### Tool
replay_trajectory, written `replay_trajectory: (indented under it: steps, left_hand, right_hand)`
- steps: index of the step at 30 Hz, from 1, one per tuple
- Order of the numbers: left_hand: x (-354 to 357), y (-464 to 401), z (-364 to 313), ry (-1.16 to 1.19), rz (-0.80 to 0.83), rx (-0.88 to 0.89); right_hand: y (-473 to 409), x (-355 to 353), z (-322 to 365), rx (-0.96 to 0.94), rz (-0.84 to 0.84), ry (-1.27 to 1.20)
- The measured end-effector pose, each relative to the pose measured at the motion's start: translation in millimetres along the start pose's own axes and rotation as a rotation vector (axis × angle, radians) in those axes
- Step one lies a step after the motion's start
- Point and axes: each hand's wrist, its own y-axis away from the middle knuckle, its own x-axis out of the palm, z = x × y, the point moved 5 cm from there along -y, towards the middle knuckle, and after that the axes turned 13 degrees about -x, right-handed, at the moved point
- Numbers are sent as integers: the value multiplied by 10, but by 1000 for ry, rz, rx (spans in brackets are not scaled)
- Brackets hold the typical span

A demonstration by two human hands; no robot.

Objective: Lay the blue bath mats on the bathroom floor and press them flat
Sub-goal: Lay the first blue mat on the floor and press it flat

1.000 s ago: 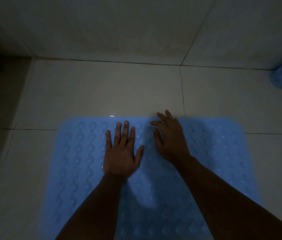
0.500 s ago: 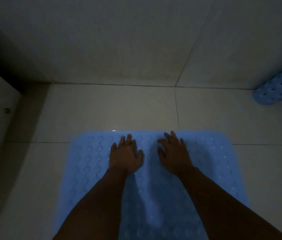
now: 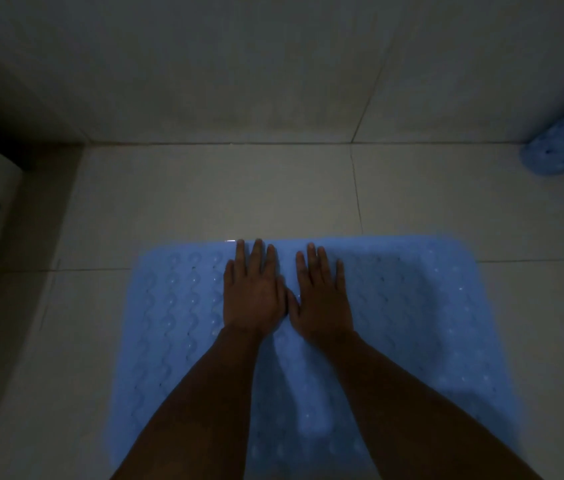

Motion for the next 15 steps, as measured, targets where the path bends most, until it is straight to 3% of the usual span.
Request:
replay_trajectory:
  steps: [15]
  left_hand:
    - [122,-61,75,54,-78,1]
  right_hand:
    - [48,87,-20,14,-37,-65]
